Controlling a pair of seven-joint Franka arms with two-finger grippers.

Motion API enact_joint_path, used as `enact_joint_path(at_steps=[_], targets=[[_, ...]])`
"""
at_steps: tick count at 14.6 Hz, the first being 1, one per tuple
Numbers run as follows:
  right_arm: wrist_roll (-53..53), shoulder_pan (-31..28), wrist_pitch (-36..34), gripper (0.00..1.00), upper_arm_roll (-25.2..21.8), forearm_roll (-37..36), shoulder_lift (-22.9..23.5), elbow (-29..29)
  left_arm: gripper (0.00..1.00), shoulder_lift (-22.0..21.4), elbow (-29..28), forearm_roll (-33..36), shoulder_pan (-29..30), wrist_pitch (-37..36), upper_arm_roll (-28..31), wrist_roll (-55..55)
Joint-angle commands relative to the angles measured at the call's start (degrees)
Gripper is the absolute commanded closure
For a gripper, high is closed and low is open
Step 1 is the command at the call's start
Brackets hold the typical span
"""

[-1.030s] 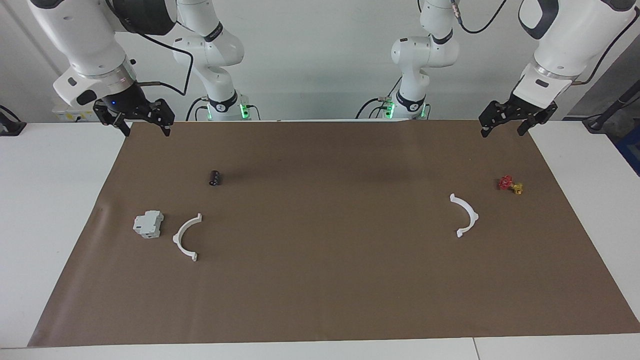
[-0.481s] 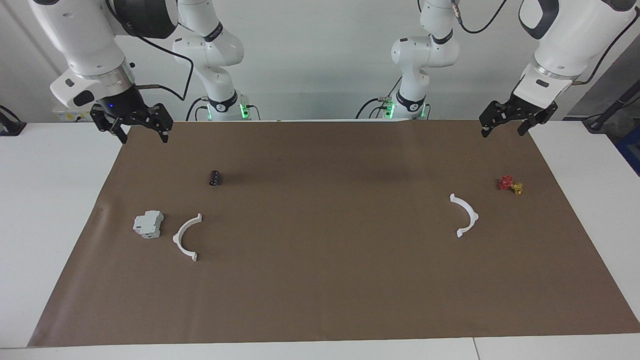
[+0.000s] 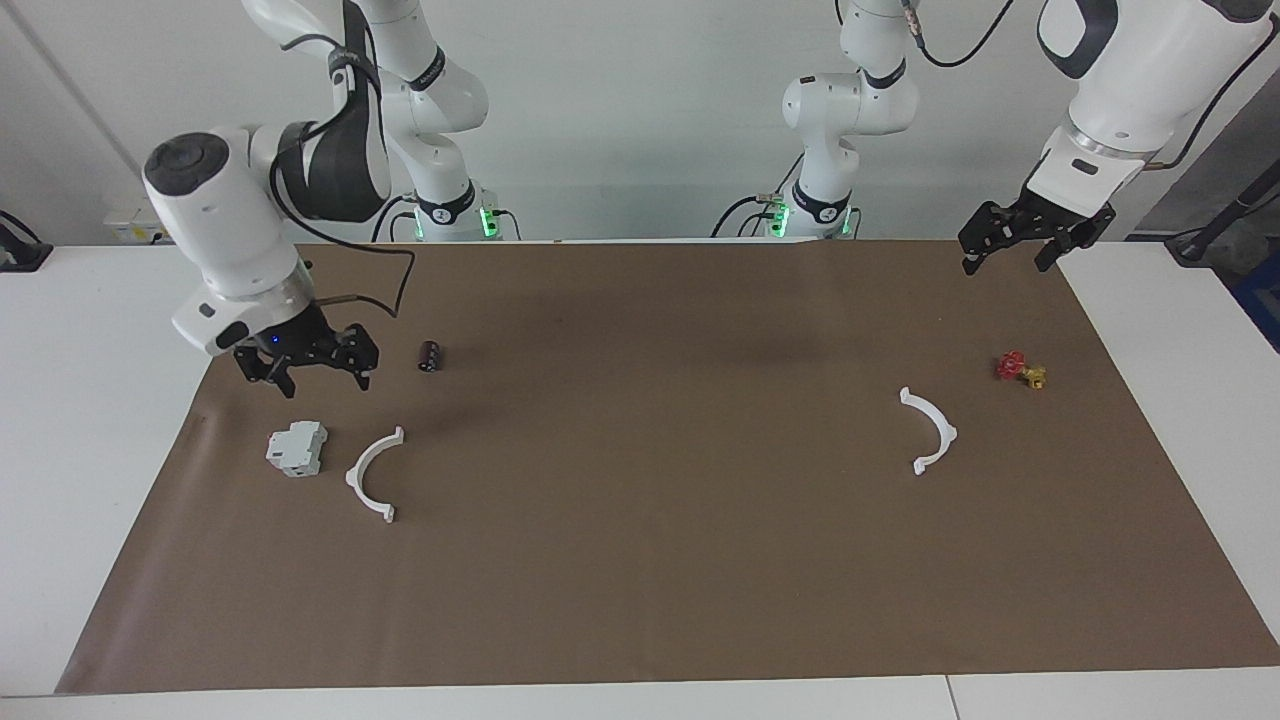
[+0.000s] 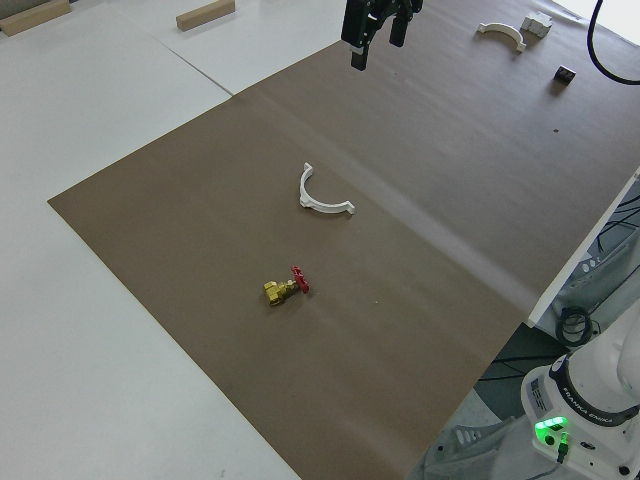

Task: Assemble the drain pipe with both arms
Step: 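Grasp the white arc piece nearest the right gripper with the right gripper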

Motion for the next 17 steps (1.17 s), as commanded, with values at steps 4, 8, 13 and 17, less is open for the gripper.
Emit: enact_joint_path(at_steps=[4,8,13,17], targets=[[-10.5,-2.6,14.8,0.00,0.5,2.4,6.2,-5.7,0.00,-0.3,0.4,-0.7,-0.2,-0.1,0.4,-0.1],[-10.8,-2.5,18.6,0.00,0.6,4.6,10.6,-5.7,0.00,-0.3,0.3,-0.7,-0.3,-0.1,0.4,-0.1],[-12.7,-3.4,19.9,0.11,0.6,5.1,12.7,-5.9,0.00,-0.3,0.3,-0.7,-0.3,-0.1,0.4,-0.1],[-14.6,-3.4,20.3,1.00,0.6,6.5,13.2,-5.8,0.00,-0.3,0.3,-0.7,-0.3,0.0,0.4,-0.1]])
